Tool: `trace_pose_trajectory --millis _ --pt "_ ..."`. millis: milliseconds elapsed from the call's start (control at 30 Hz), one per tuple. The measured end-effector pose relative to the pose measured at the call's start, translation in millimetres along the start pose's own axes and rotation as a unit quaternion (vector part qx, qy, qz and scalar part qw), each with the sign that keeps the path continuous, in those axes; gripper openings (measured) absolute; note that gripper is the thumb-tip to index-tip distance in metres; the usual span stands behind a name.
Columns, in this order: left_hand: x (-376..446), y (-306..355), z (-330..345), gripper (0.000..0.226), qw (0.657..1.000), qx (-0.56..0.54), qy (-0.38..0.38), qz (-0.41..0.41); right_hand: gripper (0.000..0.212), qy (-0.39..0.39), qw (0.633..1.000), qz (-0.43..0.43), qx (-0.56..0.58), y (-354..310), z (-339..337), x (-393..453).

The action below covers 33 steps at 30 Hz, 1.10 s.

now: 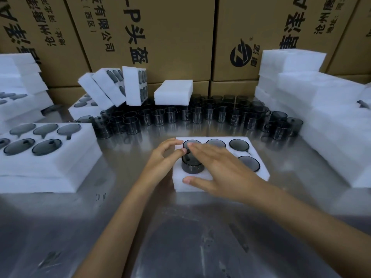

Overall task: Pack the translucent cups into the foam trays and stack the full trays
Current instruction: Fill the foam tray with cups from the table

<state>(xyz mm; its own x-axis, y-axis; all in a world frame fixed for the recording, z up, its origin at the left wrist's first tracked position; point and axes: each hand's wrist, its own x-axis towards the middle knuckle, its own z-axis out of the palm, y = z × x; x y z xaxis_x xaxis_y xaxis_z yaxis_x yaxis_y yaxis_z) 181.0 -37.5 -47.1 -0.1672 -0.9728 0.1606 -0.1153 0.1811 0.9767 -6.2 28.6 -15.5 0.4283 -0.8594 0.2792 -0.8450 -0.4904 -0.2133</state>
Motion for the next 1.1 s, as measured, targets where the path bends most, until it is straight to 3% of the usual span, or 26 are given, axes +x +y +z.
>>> trace_pose_trajectory --millis 133,267,467,700,767,833,900,967,1100 --pt "3.8 -6.5 -2.0 0.066 0.994 -0.074 -0.035 -0.070 0.088 -0.034 0.999 0.002 -0.014 0.1 12.7 -7.4" --pt "3.3 -7.8 -2.8 0.037 0.985 -0.095 -0.135 -0.057 0.083 -0.031 0.999 -0.002 -0.021 2.4 15.6 -4.4" --pt "1.9 -8.9 -3.1 0.041 0.976 -0.116 -0.167 -0.084 0.085 -0.043 0.994 -0.004 -0.096 0.7 30.0 -8.7" --pt "1.6 -9.0 -1.2 0.043 0.974 -0.135 -0.166 -0.075 0.082 -0.051 0.993 -0.005 -0.109 -0.4 28.6 -9.0" --pt "1.6 -9.8 -1.8 0.043 0.973 -0.144 -0.167 -0.075 0.077 -0.075 0.995 -0.003 -0.065 -0.5 22.8 -6.4" --pt "1.4 -10.3 -3.2 0.043 0.971 -0.148 -0.170 -0.076 0.064 -0.101 0.994 0.021 0.022 3.9 9.2 0.8" --pt "1.5 -11.4 -5.4 0.044 0.970 -0.153 -0.171 -0.079 0.045 -0.069 0.992 0.071 0.076 17.8 -5.3 7.6" --pt "1.7 -12.2 -7.4 0.046 0.968 -0.159 -0.174 -0.085 0.041 -0.044 0.986 0.134 0.088 39.0 -20.8 11.3" --pt "2.4 -14.6 -9.8 0.049 0.967 -0.160 -0.175 -0.088 0.046 -0.165 0.967 0.181 0.065 69.3 -43.9 19.9"
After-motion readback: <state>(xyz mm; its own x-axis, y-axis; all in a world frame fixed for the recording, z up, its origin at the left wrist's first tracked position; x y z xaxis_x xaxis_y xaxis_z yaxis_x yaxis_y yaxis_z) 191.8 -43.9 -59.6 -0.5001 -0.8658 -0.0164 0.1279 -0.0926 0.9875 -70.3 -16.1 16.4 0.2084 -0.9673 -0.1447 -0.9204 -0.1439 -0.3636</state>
